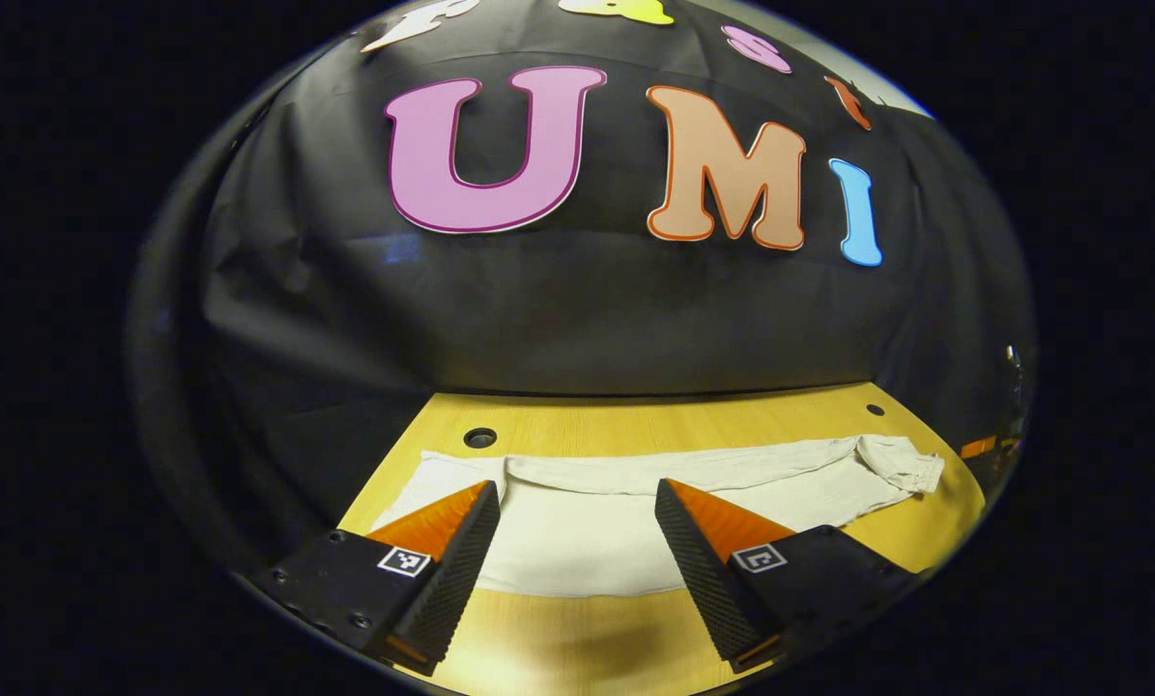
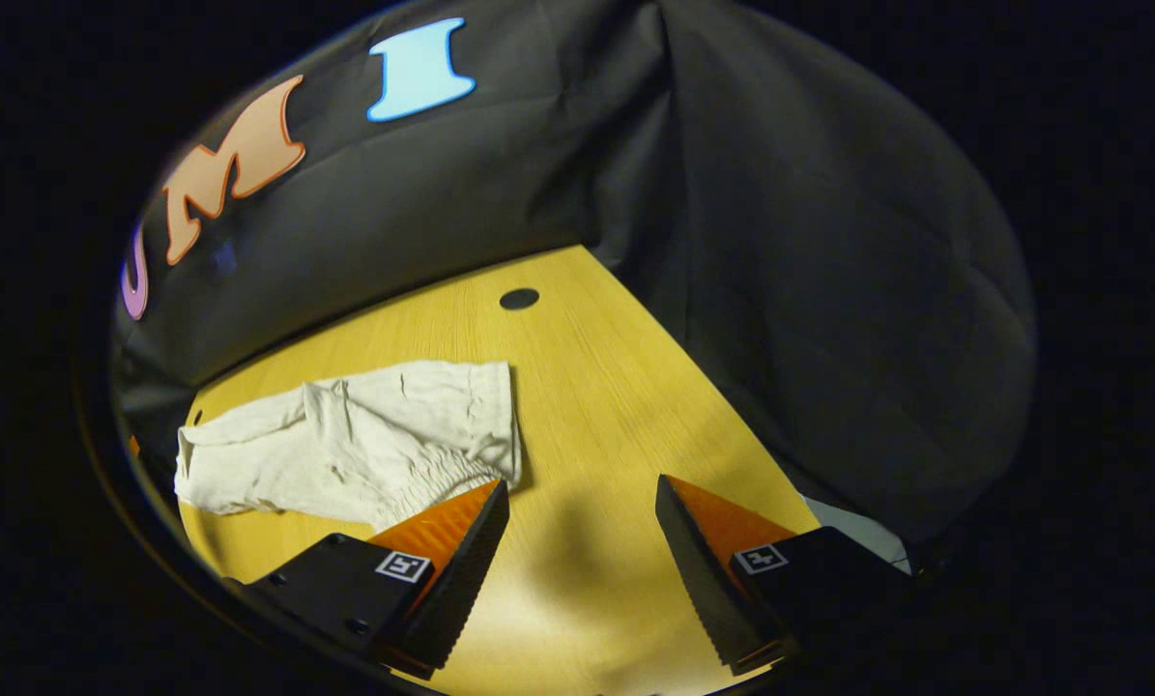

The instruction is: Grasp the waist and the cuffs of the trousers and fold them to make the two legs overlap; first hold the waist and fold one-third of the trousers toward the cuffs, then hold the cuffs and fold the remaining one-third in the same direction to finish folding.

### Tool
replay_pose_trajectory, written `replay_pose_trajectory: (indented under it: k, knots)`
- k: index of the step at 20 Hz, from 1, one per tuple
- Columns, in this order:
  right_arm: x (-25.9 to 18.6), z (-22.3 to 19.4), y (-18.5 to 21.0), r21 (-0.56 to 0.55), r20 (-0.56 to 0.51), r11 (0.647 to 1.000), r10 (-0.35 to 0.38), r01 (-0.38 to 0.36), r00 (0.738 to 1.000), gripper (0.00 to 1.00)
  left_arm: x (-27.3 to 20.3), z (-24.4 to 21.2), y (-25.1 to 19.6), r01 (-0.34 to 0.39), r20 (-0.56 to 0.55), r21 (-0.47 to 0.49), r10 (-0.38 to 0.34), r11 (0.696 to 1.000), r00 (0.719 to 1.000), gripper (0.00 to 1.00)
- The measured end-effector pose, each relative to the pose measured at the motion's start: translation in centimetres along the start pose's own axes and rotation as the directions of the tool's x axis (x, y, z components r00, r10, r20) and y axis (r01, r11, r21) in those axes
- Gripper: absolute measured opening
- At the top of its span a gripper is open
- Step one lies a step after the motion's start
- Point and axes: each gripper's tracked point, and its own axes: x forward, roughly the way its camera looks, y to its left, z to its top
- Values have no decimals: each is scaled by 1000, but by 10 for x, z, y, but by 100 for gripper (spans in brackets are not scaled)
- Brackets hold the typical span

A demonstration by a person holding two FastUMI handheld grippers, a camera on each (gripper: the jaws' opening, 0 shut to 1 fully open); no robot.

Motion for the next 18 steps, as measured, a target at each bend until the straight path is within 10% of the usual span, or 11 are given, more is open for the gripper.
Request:
replay_pose_trajectory:
  k: [8,18]
  knots:
    - [35,-23,36,-162,-71,983,73,-83,995,98,-19,13,-18,-36,32,13,36,999,999,96]
    - [30,-2,59,80,-32,968,243,-239,970,96,-21,16,-22,-24,31,-17,25,1000,999,96]
